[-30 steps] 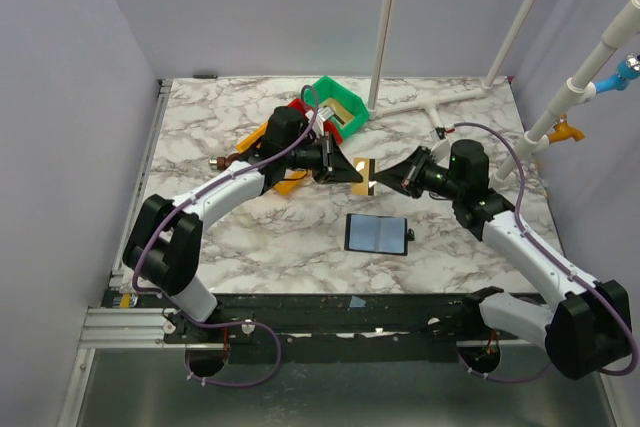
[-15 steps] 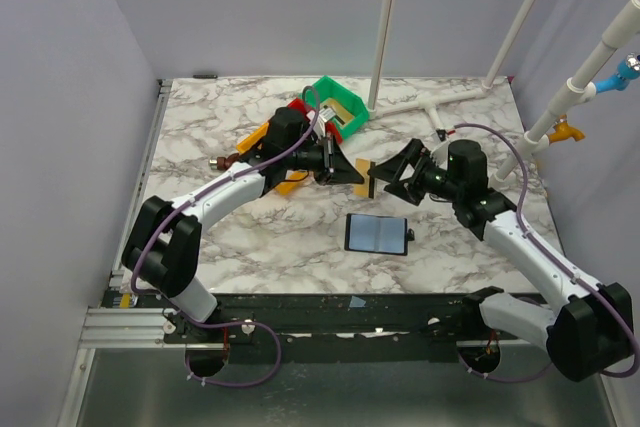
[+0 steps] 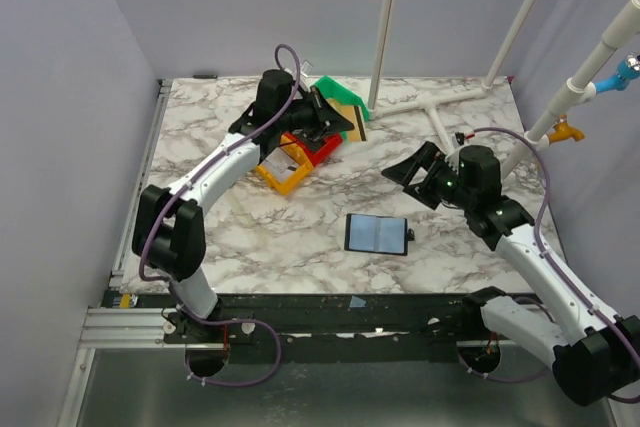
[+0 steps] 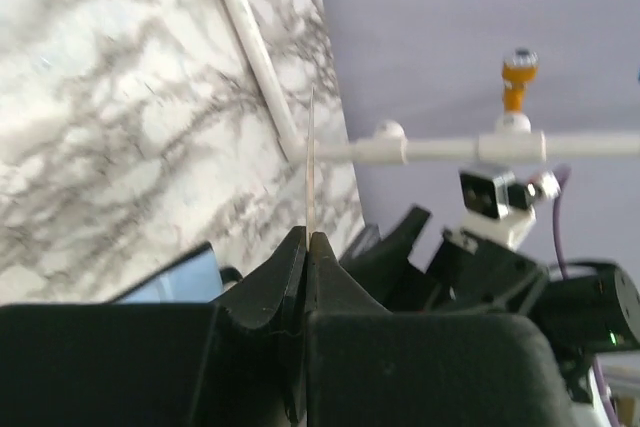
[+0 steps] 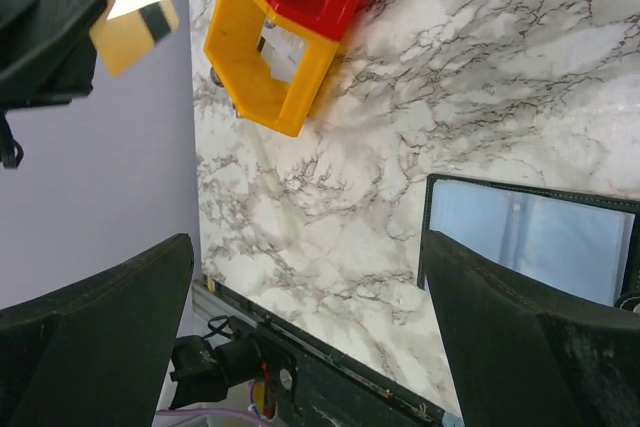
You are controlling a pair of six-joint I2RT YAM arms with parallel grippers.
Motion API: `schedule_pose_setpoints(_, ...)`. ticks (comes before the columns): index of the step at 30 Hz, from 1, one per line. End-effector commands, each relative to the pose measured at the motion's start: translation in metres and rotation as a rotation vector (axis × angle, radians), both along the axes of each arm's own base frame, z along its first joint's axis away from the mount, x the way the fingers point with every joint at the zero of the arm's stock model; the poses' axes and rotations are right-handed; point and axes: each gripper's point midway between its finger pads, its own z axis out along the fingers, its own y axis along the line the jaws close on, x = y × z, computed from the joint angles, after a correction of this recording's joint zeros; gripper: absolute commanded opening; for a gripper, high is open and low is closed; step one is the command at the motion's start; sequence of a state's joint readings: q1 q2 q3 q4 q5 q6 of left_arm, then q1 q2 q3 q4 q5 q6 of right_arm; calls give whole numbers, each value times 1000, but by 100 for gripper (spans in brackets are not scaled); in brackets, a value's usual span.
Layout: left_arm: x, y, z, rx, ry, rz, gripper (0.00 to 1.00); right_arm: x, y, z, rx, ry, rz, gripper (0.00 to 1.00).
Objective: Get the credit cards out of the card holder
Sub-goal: Place the credit card in the storage box.
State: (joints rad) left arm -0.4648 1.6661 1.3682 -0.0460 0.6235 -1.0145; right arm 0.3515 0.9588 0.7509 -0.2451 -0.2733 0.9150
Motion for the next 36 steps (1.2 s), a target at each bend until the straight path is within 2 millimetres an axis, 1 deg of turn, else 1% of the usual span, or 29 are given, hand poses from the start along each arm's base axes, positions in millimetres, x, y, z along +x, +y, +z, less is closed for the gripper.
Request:
schedule_pose_setpoints(1,64,15,-15,58,-36,174,0,-4,-11,12,-43,-24,-35,100)
schedule_pose_setpoints(2,75,17,-18,63,-41,196,0,-6,-12,13,-44,-23,-35,100)
schedule_pose_setpoints(3,84,17,-15,58,-51,212,0,-7,-13,15,-46,-26,-35,100)
schedule_pose_setpoints(4,93,17,-19,51,-52,221,0,-9,-13,16,-49,-24,-34,100)
schedule_pose_setpoints(6,111,17,-17,35,-73,241,0,-13,-15,16,-53,-22,-33,100)
schedule_pose_setpoints(9,133,20,-25,44,-65,280,0,-19,-17,15,-53,-18,-38,100)
schedule_pose_setpoints(14,167,20,-47,51,-45,340,0,-27,-20,18,-41,-18,-43,100)
schedule_pose_setpoints(15,173,19,-55,61,-38,352,0,-29,-20,19,-39,-16,-40,100)
schedule_pose_setpoints(19,198,19,-74,59,-18,403,0,-34,-23,30,-43,-28,-42,100)
schedule_pose_setpoints(20,202,18,-80,58,-2,413,0,-35,-24,32,-47,-30,-44,100)
schedule_pose_setpoints(24,218,15,-94,49,26,441,0,-41,-27,34,-52,-27,-50,100)
schedule_pose_setpoints(27,227,17,-99,55,33,467,0,-44,-28,33,-47,-22,-49,100)
schedule_pose_setpoints(31,237,19,-105,53,43,493,0,-46,-29,34,-46,-25,-51,100)
schedule_pose_setpoints(32,239,20,-108,56,52,498,0,-46,-29,34,-46,-25,-52,100)
schedule_pose_setpoints(33,239,21,-115,71,73,503,0,-46,-29,34,-45,-25,-53,100)
schedule_pose_setpoints(34,240,21,-116,73,76,509,0,-47,-29,34,-44,-25,-52,100)
schedule_pose_setpoints(36,241,22,-122,75,89,516,3,-46,-29,33,-43,-23,-51,100)
